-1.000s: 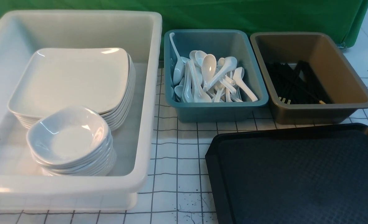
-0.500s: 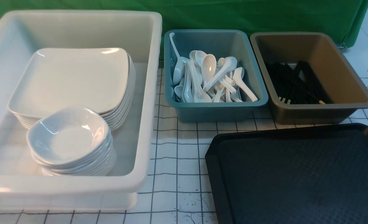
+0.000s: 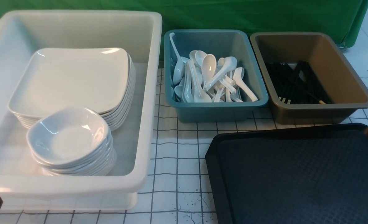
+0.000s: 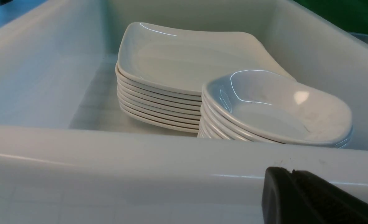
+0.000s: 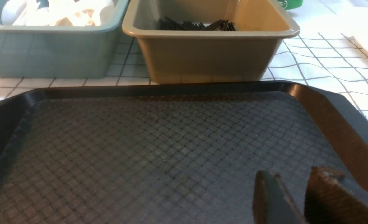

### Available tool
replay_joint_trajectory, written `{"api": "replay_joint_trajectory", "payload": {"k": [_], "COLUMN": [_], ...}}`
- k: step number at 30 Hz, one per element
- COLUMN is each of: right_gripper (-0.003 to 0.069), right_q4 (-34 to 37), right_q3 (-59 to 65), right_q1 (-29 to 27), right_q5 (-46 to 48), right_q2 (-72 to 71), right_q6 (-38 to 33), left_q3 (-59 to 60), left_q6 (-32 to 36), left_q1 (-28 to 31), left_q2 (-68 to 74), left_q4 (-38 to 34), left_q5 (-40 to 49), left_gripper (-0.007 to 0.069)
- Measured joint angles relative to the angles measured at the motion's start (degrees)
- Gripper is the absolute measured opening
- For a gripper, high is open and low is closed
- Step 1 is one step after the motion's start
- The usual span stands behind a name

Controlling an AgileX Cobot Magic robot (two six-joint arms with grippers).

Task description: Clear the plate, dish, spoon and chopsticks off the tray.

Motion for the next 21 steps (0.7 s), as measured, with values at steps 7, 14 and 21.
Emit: {"api": "replay_joint_trajectory", "payload": {"k": [7,14,21], "right_gripper": [0.024,0.024,0.024], "right_q4": [0.0,0.0,0.1], "right_q3": [0.0,0.0,0.0], "right_q1": [0.0,0.0,0.0], "right_q5": [0.0,0.0,0.0], "right_q2": [0.0,0.0,0.0], "right_q6": [0.0,0.0,0.0], "left_q3": [0.0,0.0,0.0], "left_q6": [0.0,0.7,1.9], "left_q1": [0.0,0.0,0.0], "left_q2": [0.0,0.0,0.0], "left_q4": [0.0,0.0,0.0], "left_q5": [0.0,0.0,0.0], "left_gripper": [0.005,0.0058,0.0064]}}
